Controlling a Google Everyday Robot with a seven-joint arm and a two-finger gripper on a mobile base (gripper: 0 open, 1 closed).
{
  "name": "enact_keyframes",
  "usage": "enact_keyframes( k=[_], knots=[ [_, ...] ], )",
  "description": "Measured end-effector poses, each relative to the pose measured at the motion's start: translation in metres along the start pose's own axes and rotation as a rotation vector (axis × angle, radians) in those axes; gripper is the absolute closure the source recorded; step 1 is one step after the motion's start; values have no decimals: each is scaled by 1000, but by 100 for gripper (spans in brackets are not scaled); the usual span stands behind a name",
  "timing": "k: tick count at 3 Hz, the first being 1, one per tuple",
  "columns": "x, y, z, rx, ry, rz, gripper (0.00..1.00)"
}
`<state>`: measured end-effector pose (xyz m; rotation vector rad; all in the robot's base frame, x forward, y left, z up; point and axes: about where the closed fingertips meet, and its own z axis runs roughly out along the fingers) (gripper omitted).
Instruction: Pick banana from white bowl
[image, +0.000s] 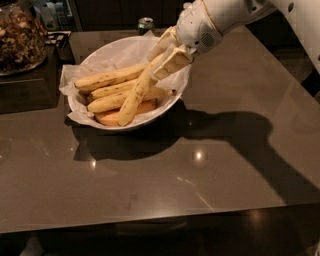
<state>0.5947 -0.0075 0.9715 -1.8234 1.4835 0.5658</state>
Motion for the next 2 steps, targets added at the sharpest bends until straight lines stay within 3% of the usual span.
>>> enact_keyframes(
  k=[1, 2],
  knots=[
    [-12, 21, -17, 42, -62, 17, 100],
    [-22, 54, -36, 127, -102, 66, 100]
  ],
)
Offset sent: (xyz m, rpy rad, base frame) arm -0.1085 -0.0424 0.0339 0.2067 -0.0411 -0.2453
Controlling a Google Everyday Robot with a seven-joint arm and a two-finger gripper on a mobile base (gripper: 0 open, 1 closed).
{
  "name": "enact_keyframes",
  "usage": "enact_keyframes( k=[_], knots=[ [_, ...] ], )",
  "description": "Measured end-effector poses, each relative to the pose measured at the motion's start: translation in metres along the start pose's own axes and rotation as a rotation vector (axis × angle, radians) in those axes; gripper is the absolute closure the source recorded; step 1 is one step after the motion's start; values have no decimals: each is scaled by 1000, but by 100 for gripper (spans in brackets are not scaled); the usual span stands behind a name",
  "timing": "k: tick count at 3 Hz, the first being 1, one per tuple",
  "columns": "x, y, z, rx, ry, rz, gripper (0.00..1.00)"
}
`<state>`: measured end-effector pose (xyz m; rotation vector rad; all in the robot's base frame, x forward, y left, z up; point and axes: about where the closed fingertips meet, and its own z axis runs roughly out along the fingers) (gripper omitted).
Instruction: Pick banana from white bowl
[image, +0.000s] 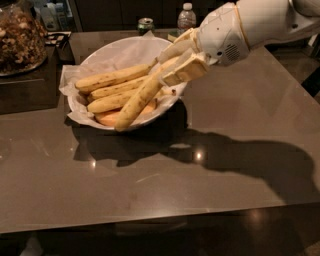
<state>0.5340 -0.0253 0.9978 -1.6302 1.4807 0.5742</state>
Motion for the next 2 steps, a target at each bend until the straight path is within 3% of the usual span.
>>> enact_keyframes(
  k=[2],
  knots=[
    [-17, 56, -42, 176, 28, 83, 100]
  ],
)
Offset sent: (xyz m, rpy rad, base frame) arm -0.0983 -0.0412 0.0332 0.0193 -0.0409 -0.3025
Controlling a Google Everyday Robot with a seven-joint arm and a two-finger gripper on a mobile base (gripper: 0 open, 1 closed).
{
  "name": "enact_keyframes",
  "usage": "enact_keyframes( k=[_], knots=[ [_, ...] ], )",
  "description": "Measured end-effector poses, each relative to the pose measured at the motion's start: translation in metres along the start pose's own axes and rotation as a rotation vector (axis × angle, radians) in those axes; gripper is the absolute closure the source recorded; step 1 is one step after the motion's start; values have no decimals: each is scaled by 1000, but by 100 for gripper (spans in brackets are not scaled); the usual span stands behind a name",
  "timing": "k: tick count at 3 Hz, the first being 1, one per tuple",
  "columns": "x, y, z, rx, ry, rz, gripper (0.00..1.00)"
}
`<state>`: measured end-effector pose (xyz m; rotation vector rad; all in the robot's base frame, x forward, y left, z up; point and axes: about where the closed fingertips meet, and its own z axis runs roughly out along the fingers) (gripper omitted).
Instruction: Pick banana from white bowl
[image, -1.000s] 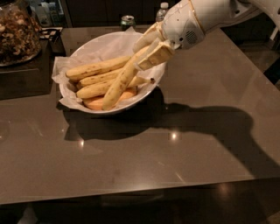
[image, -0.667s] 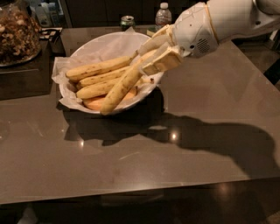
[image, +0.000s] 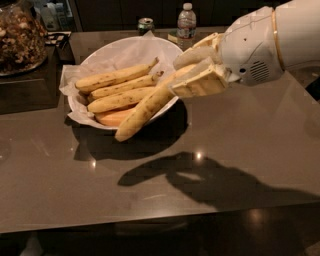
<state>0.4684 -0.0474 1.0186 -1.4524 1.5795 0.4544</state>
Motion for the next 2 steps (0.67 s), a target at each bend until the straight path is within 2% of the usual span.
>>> enact_keyframes(
  k=[1, 2],
  knots=[
    [-12, 14, -22, 60, 33, 15, 100],
    [-35, 29, -48, 108, 66, 17, 100]
  ],
)
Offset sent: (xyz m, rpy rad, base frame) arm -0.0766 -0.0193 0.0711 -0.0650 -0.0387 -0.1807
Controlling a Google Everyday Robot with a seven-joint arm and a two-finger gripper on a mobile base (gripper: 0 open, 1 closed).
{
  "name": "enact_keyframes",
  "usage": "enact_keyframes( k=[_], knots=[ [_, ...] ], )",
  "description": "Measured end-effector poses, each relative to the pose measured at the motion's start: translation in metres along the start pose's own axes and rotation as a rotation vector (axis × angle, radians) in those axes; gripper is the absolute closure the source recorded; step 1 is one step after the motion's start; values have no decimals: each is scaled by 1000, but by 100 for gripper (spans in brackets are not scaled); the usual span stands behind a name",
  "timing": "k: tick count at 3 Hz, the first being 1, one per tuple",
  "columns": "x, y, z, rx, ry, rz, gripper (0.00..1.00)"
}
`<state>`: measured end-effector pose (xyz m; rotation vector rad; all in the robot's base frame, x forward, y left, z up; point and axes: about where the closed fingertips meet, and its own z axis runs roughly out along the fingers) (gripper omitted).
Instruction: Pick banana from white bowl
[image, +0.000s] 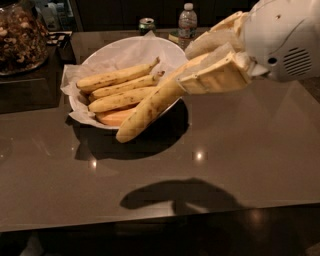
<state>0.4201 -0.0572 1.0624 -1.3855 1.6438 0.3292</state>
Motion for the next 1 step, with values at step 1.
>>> enact_keyframes(
  k=[1],
  knots=[
    [-3, 1, -1, 3, 1, -5, 100]
  ],
)
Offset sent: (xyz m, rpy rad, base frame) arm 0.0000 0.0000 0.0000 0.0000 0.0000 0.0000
